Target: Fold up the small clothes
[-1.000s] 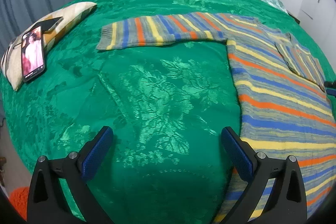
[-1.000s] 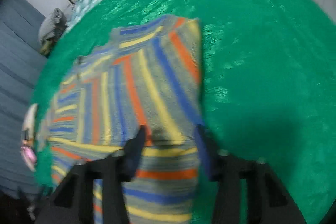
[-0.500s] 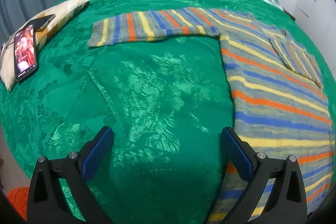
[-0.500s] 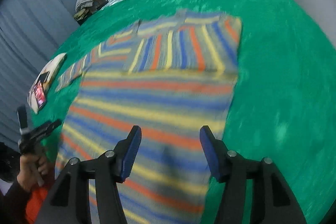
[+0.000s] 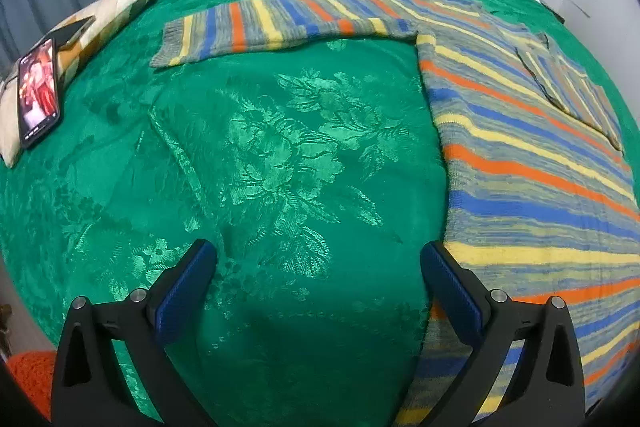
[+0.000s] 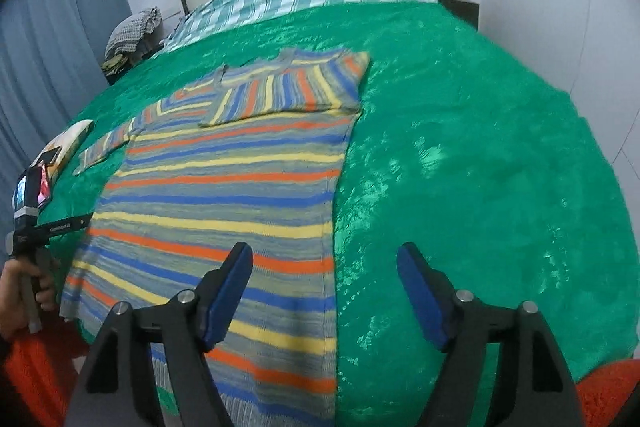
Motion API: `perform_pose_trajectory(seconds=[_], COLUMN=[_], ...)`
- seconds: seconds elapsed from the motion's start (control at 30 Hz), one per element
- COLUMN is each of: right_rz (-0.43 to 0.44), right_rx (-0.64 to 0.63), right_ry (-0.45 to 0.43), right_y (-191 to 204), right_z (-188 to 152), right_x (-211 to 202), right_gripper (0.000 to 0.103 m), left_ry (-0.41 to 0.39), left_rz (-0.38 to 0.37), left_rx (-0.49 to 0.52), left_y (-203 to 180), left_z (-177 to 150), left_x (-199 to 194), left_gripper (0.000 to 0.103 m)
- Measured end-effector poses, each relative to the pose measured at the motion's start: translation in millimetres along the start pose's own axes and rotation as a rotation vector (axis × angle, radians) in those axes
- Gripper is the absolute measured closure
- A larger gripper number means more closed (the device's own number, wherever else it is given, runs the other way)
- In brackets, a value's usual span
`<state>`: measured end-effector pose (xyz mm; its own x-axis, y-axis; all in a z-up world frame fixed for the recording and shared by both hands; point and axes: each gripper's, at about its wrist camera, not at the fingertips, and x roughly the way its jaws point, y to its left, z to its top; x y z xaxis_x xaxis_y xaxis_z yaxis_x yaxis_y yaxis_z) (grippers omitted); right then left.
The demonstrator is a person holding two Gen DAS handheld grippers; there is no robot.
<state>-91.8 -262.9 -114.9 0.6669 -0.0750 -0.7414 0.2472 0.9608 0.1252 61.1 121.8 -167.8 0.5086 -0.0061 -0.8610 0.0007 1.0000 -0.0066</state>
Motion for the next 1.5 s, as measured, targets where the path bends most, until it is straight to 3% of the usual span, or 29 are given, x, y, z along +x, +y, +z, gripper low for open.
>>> perform_pose_trajectory(seconds=[0.93,1.5], right_rz=[-0.015,-0.004], right_rx=[-0.048,-0.075], right_ry=[-0.003,0.003], right_y=[6,12], right_z=[-9,-12], right_x=[8,9], right_gripper=[0.029,0.029], left_ry=[-0.001,0.002], left_rz=[0.048,0.033], left_rx=[0.038,0.055], left_y=[-8,-7], left_z=[-4,-6], left_x=[4,3], left_gripper=[0.0,0.0])
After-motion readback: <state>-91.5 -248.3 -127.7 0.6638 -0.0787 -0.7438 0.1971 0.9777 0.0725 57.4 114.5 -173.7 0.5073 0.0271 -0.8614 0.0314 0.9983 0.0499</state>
